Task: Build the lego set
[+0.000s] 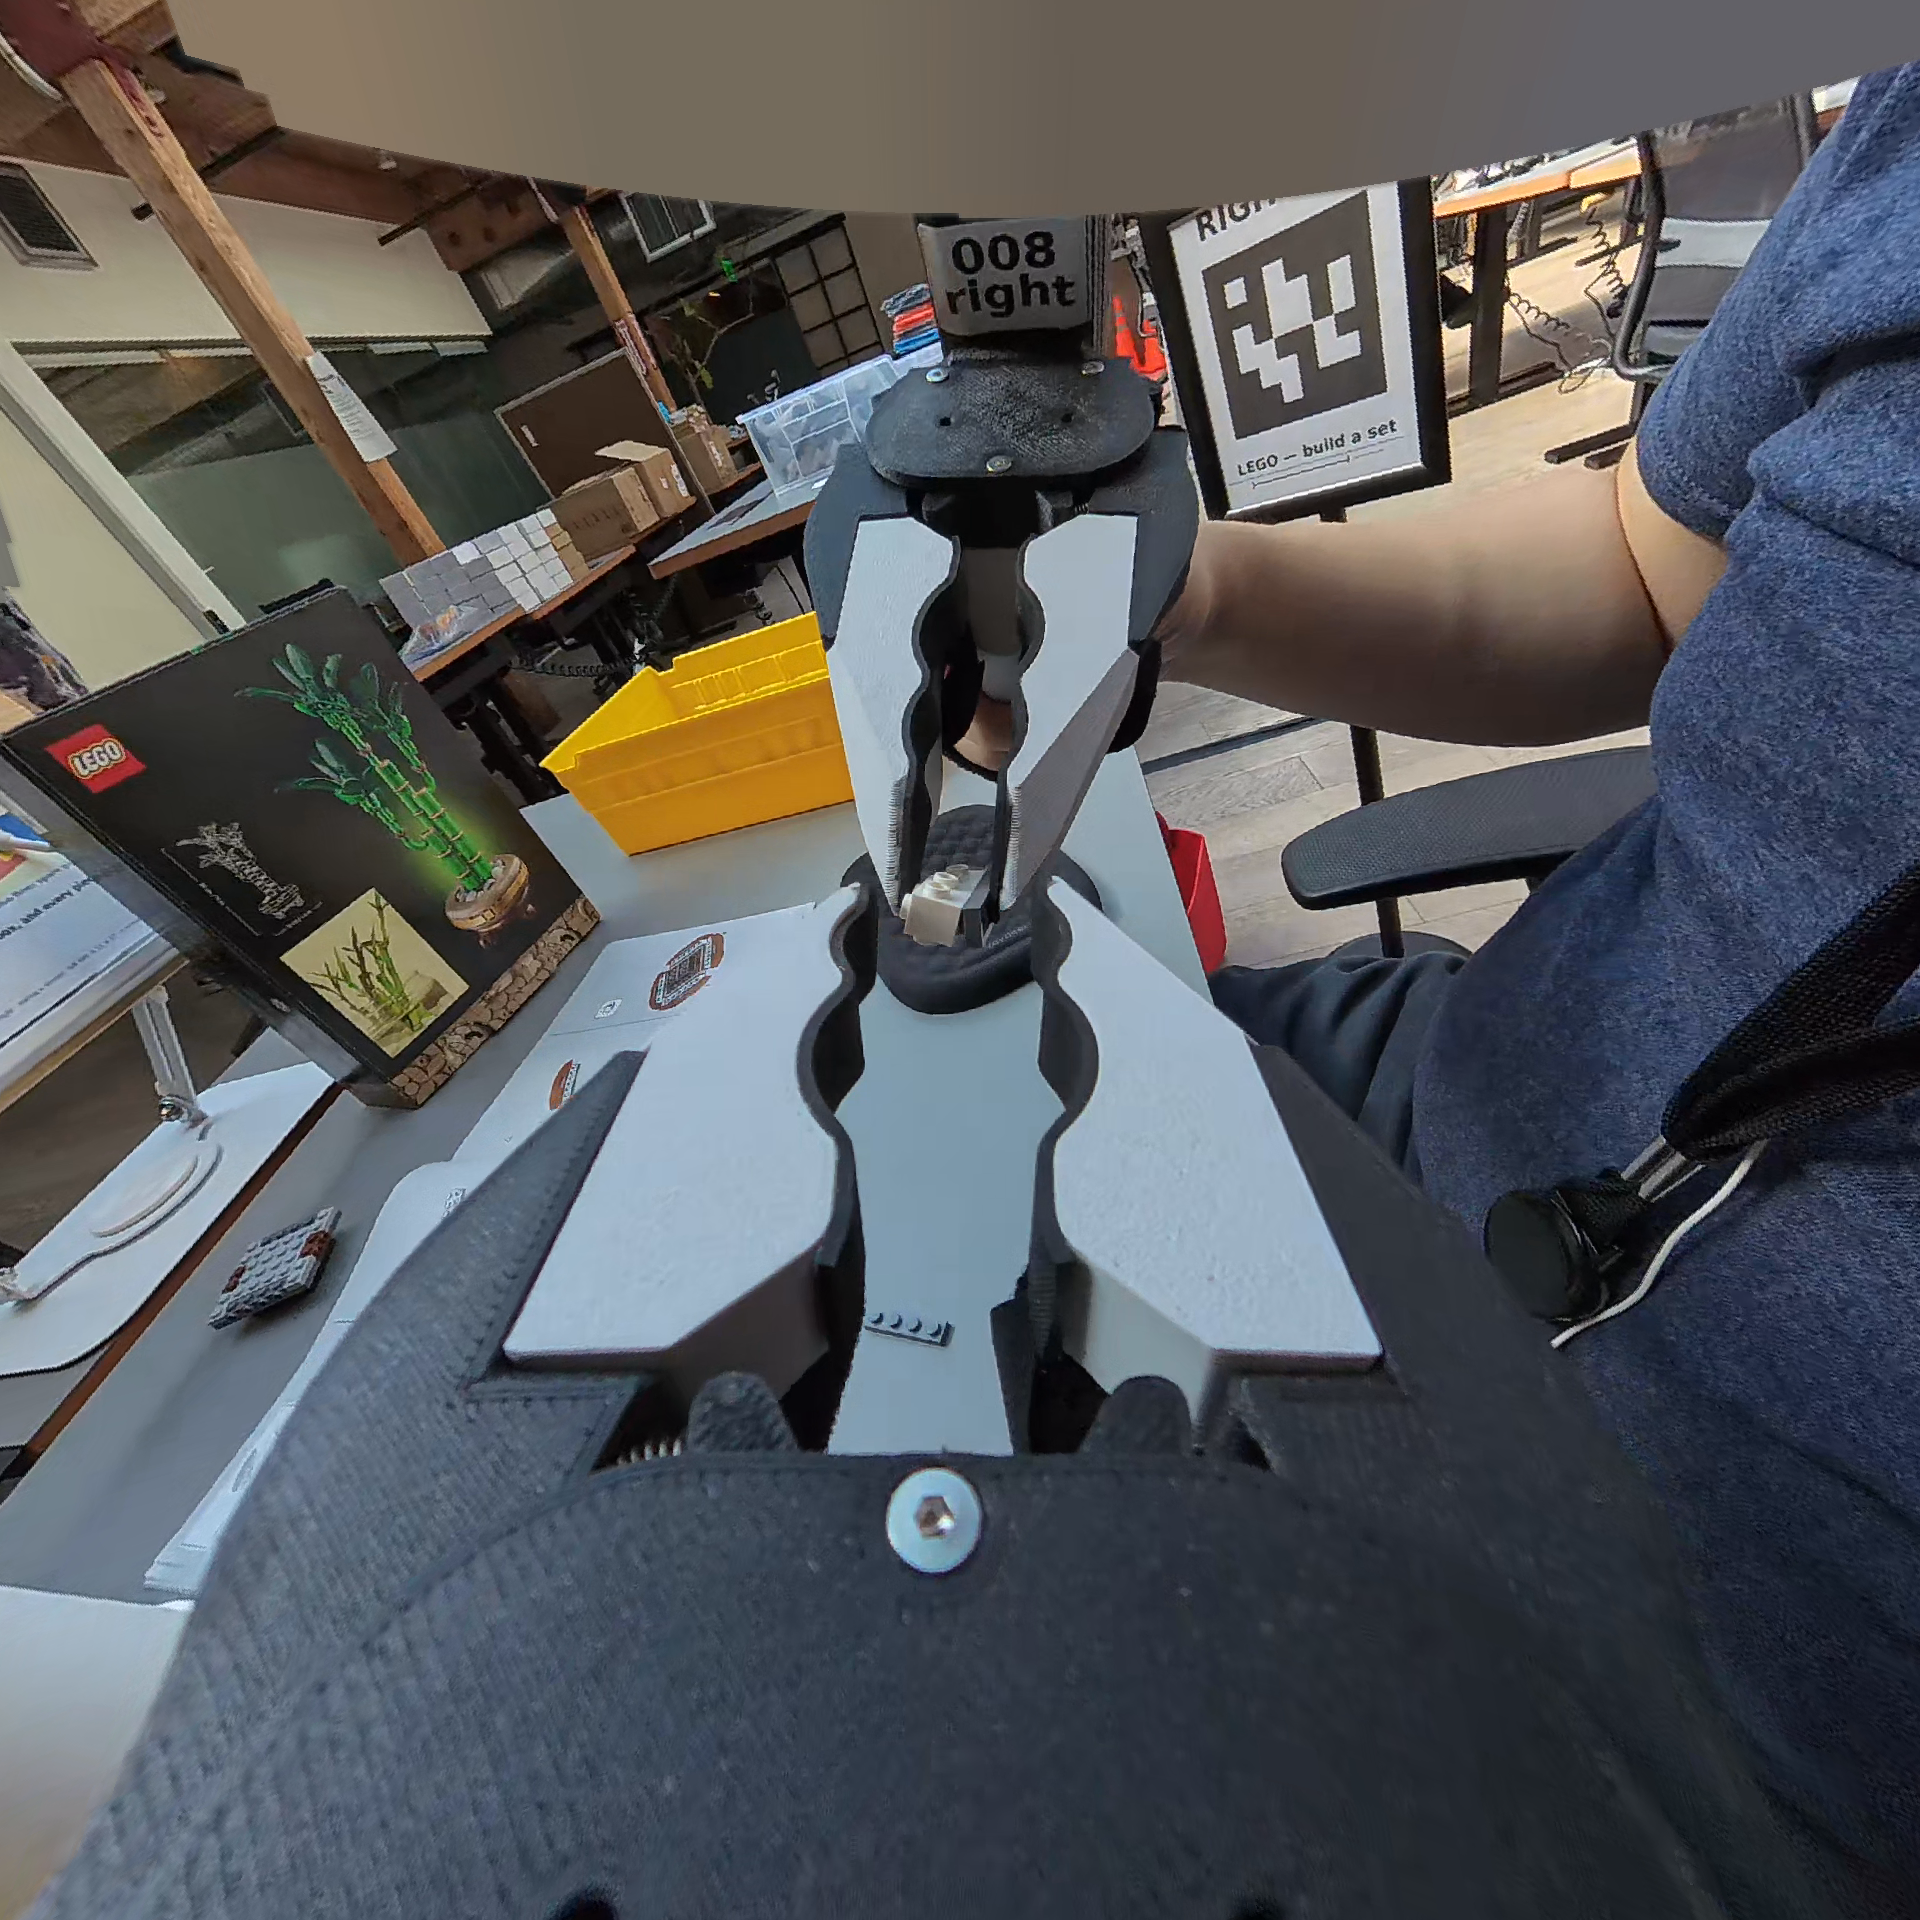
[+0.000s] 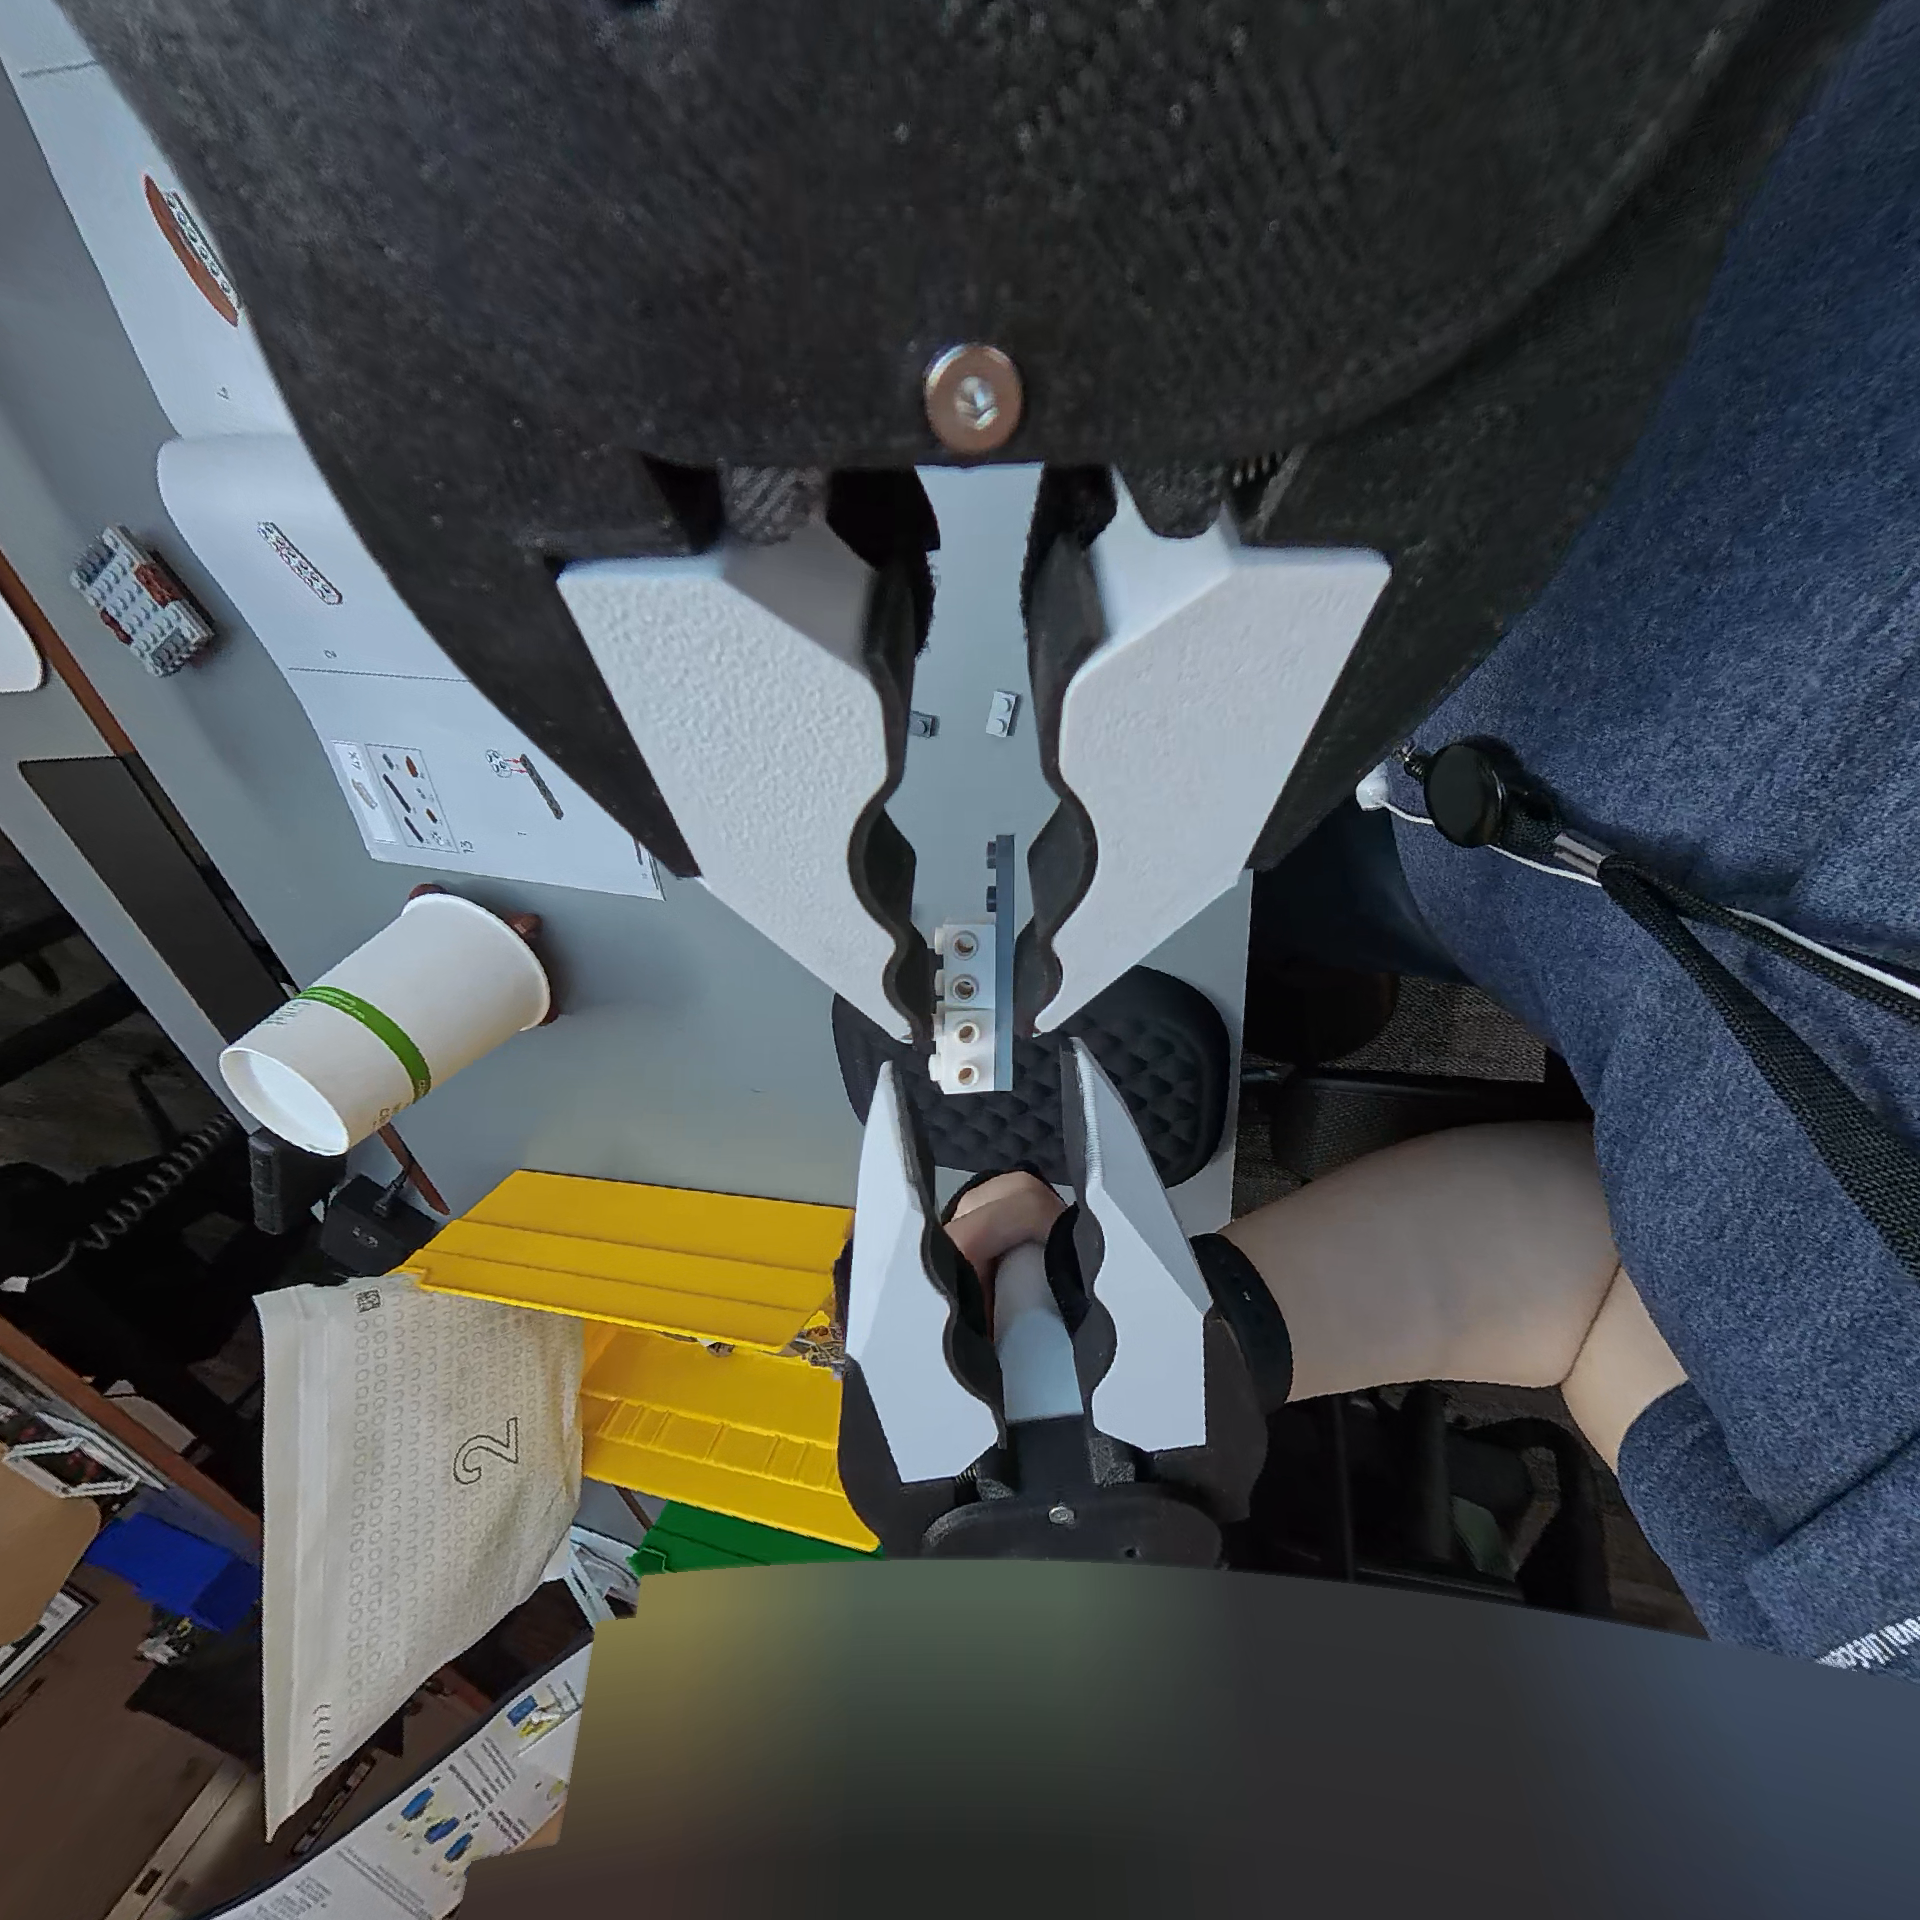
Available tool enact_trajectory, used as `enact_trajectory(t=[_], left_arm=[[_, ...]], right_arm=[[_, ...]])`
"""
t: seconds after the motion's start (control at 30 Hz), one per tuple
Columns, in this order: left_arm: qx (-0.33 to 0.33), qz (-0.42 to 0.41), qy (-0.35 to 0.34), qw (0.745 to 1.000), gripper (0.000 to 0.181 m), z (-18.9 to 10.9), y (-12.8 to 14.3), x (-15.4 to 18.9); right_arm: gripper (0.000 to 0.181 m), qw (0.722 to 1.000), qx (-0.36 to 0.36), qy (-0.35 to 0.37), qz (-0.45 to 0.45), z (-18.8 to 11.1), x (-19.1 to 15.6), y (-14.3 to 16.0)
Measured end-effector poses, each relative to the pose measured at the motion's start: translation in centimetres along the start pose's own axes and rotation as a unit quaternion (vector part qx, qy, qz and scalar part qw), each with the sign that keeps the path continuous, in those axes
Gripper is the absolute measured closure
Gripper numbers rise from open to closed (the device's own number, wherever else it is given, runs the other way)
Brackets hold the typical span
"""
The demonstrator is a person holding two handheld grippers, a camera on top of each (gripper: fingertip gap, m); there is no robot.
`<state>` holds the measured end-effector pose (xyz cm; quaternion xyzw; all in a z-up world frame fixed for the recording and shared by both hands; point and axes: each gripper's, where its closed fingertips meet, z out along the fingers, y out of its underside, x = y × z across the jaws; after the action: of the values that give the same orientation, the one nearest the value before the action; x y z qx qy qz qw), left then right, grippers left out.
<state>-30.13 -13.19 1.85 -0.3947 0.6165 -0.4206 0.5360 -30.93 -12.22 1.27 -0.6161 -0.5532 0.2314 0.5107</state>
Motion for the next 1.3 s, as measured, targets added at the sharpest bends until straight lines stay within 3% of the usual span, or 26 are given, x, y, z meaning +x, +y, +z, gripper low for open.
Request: enact_trajectory(t=[0.53, 0.67, 1.3], left_arm=[[-0.006, 0.041, -0.005, 0.999, 0.167, -0.6, -0.9, 0.6], [-0.004, 0.041, -0.001, 0.999, 0.160, -0.6, -1.1, 0.9], [-0.019, 0.060, 0.007, 0.998, 0.167, -0.5, -1.0, 1.4]], right_arm=[[0.166, 0.999, 0.019, -0.036, 0.007, 0.0, -0.9, -1.0], [0.167, 0.999, 0.026, -0.042, 0.009, -0.2, -1.2, -1.1], [0.167, 0.996, 0.057, -0.070, 0.026, -0.4, -1.6, -1.3]])
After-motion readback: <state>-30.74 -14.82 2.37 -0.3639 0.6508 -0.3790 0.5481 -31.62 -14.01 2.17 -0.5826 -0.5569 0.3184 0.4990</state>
